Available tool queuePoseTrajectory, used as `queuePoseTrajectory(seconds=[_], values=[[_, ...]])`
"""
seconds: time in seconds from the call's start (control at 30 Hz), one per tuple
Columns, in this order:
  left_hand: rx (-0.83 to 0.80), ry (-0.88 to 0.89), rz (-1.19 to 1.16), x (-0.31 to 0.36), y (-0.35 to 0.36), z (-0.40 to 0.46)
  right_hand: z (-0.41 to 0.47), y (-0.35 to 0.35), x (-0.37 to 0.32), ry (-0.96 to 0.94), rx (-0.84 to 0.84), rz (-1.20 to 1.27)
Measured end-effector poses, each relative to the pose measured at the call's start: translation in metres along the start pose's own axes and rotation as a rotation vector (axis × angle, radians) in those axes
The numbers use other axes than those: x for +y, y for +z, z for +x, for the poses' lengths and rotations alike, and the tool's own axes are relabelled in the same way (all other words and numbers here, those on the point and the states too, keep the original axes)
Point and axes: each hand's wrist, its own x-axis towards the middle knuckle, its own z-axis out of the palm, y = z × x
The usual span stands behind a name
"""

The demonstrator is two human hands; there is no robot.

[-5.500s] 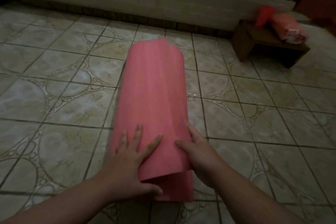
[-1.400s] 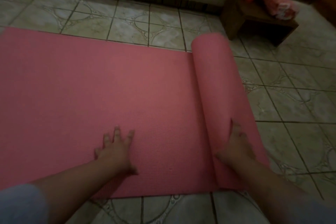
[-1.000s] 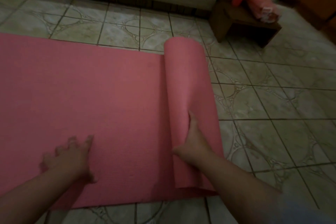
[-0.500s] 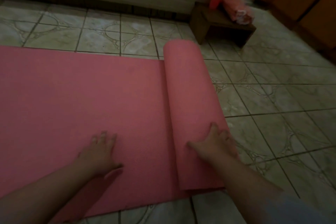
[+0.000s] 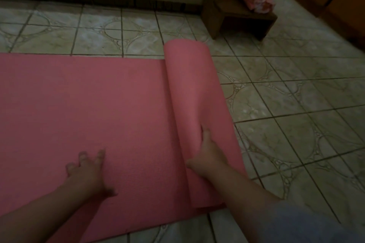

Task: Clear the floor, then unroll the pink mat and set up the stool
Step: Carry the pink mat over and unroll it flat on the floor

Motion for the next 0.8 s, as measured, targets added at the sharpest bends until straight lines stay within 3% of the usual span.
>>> queuePoseTrajectory(seconds=[0.2, 0.37, 0.57, 0.67, 0.8], values=[[-0.013, -0.102, -0.036, -0.04, -0.012, -0.009, -0.006, -0.001, -0.02, -0.162, -0.144, 0.174], [-0.06, -0.135, -0.056, -0.033, -0.021, -0.011, -0.006, -0.035, 0.004, -0.171, -0.13, 0.284], [0.065, 0.079, -0.092, 0.007, 0.001, -0.022, 0.001, -0.076, 0.059, -0.089, -0.052, 0.347], [0.016, 0.175, -0.124, 0.024, 0.014, -0.02, 0.005, -0.078, 0.071, -0.019, 0.062, 0.204], [-0.007, 0.178, -0.108, 0.037, 0.014, -0.02, 0.015, -0.067, 0.06, 0.032, 0.278, -0.126]])
